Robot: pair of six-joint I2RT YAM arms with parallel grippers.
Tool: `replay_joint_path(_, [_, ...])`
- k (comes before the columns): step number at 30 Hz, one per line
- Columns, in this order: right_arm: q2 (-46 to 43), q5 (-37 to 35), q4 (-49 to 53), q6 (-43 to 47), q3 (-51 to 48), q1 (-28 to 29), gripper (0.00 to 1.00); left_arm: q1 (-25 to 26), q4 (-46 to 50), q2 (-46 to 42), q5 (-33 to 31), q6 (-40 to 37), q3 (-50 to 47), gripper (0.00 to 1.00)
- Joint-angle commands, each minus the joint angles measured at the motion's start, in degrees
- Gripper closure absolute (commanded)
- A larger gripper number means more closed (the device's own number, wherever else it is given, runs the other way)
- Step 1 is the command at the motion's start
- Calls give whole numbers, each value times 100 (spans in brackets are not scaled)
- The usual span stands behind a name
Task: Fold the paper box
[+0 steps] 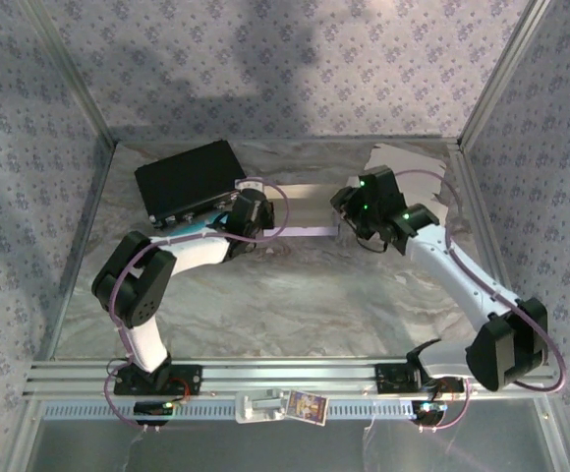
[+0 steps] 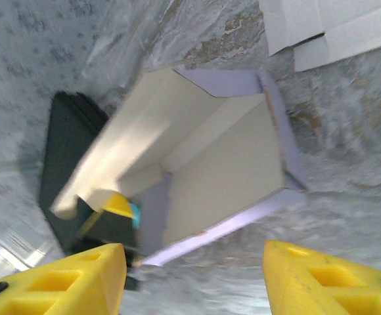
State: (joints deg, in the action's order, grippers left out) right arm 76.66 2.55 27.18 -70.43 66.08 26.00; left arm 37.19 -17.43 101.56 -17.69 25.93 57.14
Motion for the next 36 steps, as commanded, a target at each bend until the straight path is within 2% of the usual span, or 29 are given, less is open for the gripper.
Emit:
replay_joint_path(1, [367,308,-269,-1905,169,106,42,115,402,-75,-58,-132,-32,100])
replay_joint_path(5, [998,238,-606,-3034,790,210,43,148,399,-97,-167,-132,-72,100])
replay_joint_path(7, [1340,241,-382,-3203,1135,187,43,157,389,-101,-203,-145,-89,100])
replay_joint_path(13, [2146,415,-562,-3250,1742,16,47,183,384,-92,-234,-168,-85,100])
replay_joint_path(21, [2509,759,-210,-3165,2088,-87,63,190,423,-57,-237,-211,-30,100])
replay_joint_path(28, [2561,1028,-188,-3138,1963,-144,84,189,442,-48,-267,-246,-26,100])
replay_joint_path(32, [2441,1122,-191,-3090,1686,-153,91,192,451,-90,-268,-238,-19,100])
replay_joint_path(36, [2261,1145,-281,-3090,1336,-143,97,192,528,-209,-231,-231,-49,90])
